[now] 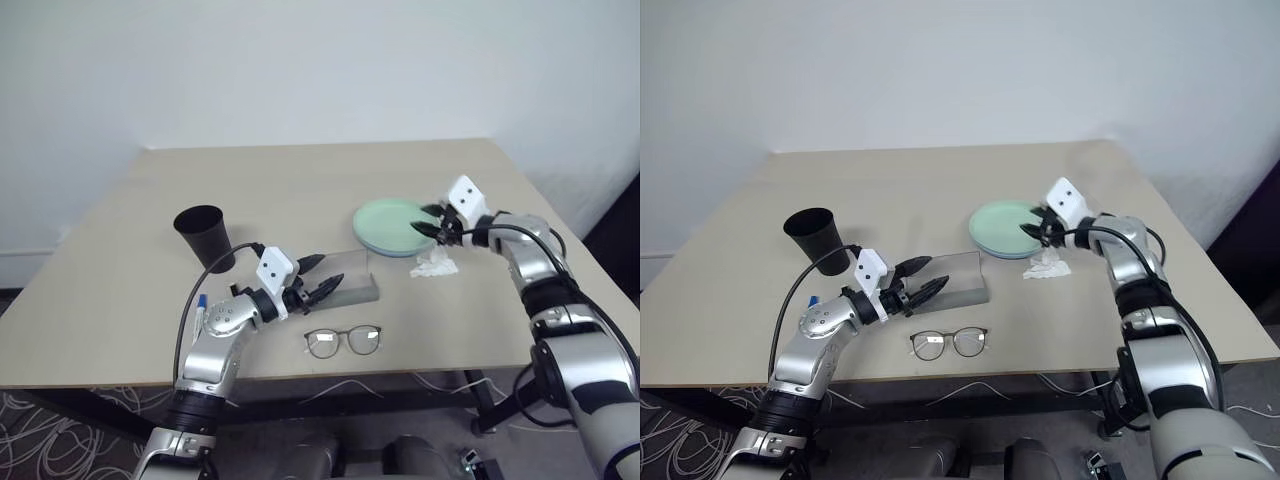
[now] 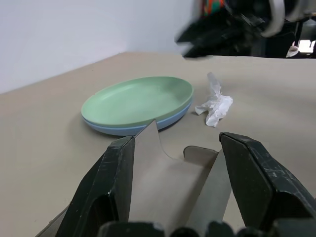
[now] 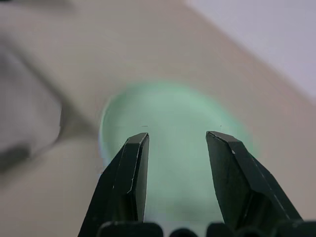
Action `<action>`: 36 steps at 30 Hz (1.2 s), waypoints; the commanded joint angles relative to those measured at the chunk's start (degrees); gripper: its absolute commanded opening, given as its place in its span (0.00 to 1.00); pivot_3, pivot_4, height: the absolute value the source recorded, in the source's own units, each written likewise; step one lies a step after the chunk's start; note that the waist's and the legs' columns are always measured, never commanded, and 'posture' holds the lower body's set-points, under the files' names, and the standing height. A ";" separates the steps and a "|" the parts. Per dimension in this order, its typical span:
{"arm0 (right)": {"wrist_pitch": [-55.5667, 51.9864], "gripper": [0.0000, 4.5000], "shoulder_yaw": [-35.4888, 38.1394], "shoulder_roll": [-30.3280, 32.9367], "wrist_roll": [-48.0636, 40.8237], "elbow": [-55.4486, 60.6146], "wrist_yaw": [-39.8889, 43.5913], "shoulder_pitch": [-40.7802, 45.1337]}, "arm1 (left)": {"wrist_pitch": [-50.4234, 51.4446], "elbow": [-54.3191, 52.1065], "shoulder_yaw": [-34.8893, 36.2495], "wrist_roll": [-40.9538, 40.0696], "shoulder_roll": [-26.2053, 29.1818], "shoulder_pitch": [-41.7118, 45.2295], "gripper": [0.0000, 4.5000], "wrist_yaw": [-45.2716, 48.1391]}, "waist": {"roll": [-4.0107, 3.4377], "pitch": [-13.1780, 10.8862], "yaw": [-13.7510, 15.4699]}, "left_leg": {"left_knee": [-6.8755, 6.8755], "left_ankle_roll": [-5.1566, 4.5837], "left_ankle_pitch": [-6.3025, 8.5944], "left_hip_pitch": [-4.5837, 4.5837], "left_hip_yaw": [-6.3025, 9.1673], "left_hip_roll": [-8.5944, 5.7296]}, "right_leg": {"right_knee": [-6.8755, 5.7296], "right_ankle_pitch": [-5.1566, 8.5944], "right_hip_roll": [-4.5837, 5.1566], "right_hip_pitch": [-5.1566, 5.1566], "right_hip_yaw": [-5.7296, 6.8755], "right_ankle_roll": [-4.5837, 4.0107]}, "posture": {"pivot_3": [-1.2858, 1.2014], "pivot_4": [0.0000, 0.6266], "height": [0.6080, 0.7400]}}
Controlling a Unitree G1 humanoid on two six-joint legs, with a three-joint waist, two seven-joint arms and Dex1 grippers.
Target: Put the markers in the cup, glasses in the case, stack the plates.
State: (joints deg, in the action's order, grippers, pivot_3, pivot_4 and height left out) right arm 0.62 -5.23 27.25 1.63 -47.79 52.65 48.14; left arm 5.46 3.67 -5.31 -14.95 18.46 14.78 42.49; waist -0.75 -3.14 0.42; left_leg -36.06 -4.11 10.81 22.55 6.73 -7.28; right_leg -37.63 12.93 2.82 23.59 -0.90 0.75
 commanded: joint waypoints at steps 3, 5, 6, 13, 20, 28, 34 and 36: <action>-5.50 0.79 1.71 1.76 -0.81 4.37 -2.17 -1.96 | -0.79 -0.69 0.40 -0.27 -0.26 2.44 0.64 0.54 | -0.02 0.00 -0.19 | 0.00 0.00 0.00 0.02 -0.01 0.01 | -0.02 -0.01 0.00 0.01 -0.01 -0.02 | 0.52 0.00 0.97; -6.58 0.95 2.02 1.64 -0.79 3.19 -3.62 -2.42 | -0.81 -0.58 0.34 -0.28 -0.31 2.56 0.64 0.68 | -0.02 0.00 -0.20 | 0.00 0.00 0.00 0.01 -0.01 0.02 | -0.02 -0.02 0.00 0.00 0.00 -0.03 | 0.52 0.00 0.97; -6.84 0.95 2.07 1.59 -0.71 2.45 -4.20 -2.52 | -0.85 -0.46 0.28 -0.24 -0.36 2.64 0.64 0.70 | -0.02 0.00 -0.18 | 0.00 0.00 0.00 0.01 -0.01 0.01 | -0.02 -0.02 0.00 0.00 0.00 -0.03 | 0.52 0.00 0.97; -10.23 0.95 2.47 -0.20 -0.90 -2.85 -7.26 -1.90 | -0.94 -0.38 0.24 -0.05 -0.54 2.57 0.64 0.80 | -0.01 0.00 -0.13 | -0.05 -0.01 0.00 0.01 -0.01 0.01 | 0.01 -0.02 0.02 -0.06 0.02 -0.03 | 0.52 0.00 0.97; -12.99 0.74 3.42 -0.99 -1.83 -4.15 -6.71 -1.07 | -0.88 -0.82 0.43 0.13 -0.50 2.13 0.64 0.75 | -0.01 0.00 -0.14 | -0.05 -0.01 -0.01 0.01 -0.01 0.01 | 0.00 -0.03 0.01 -0.05 0.02 -0.03 | 0.52 0.00 0.97; -13.87 0.11 3.49 0.01 -2.36 -0.72 -4.79 -0.35 | -0.90 -0.59 0.37 0.05 -0.58 2.24 0.64 0.94 | -0.01 0.00 -0.16 | -0.05 -0.01 -0.01 0.01 0.00 0.01 | 0.00 -0.02 0.01 -0.06 0.03 -0.02 | 0.52 0.00 0.97; -13.04 0.01 4.26 -0.06 -2.15 0.51 -7.79 3.02 | -0.78 -0.36 0.38 0.10 -0.58 2.22 0.64 1.19 | -0.02 0.00 -0.20 | -0.05 -0.01 -0.01 0.01 0.00 0.01 | -0.01 -0.03 0.00 -0.03 0.03 -0.03 | 0.52 0.00 0.97; -12.49 0.01 4.41 -0.73 -2.38 0.10 -8.13 5.53 | -0.77 -0.19 0.45 0.11 -0.51 2.25 0.64 1.29 | -0.02 0.00 -0.18 | -0.04 -0.01 -0.01 0.01 0.00 0.01 | -0.02 -0.03 0.00 -0.03 0.03 -0.03 | 0.52 0.00 0.97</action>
State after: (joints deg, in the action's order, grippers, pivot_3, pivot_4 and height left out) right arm -13.16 -2.02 26.32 0.37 -49.89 45.18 50.54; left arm 5.45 4.12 -5.42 -14.49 17.92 16.20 43.70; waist -0.77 -3.15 0.24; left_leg -36.10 -4.11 10.80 22.57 6.74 -7.26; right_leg -37.64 12.90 2.83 23.57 -0.87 0.72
